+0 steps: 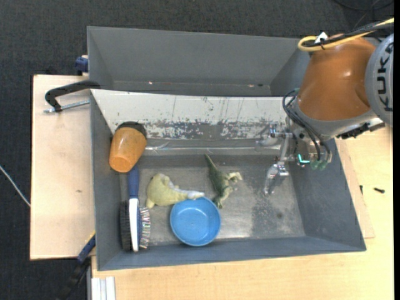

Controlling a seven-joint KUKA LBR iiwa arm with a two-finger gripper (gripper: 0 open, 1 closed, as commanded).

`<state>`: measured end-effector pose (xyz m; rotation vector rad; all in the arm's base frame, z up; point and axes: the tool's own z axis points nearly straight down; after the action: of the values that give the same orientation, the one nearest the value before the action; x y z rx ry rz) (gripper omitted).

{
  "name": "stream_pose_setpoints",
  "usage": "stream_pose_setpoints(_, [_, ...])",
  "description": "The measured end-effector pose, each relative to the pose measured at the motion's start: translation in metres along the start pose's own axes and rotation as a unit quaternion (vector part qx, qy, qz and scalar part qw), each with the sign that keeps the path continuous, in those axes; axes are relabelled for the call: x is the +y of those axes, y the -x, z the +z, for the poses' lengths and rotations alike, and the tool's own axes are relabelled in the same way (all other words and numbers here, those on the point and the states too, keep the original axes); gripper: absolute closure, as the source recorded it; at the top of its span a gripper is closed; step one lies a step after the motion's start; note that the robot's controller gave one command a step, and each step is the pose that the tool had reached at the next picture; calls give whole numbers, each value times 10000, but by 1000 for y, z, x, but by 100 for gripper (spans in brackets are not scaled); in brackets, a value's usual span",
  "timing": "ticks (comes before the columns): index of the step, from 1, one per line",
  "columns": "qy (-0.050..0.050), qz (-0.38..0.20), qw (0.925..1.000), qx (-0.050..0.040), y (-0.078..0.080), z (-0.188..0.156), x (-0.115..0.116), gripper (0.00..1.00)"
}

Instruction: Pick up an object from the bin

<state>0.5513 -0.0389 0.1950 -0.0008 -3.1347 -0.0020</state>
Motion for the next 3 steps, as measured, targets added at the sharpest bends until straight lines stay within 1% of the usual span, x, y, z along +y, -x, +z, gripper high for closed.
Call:
stream_pose_setpoints(1, [-3,-899,9959,-59,16,124,53,0])
stream_pose_setpoints(2, [-5,-893,9960,-94,18,121,52,100])
stream_pose_setpoints(3, [-24,-2539,9672,-86,7,15,36,100])
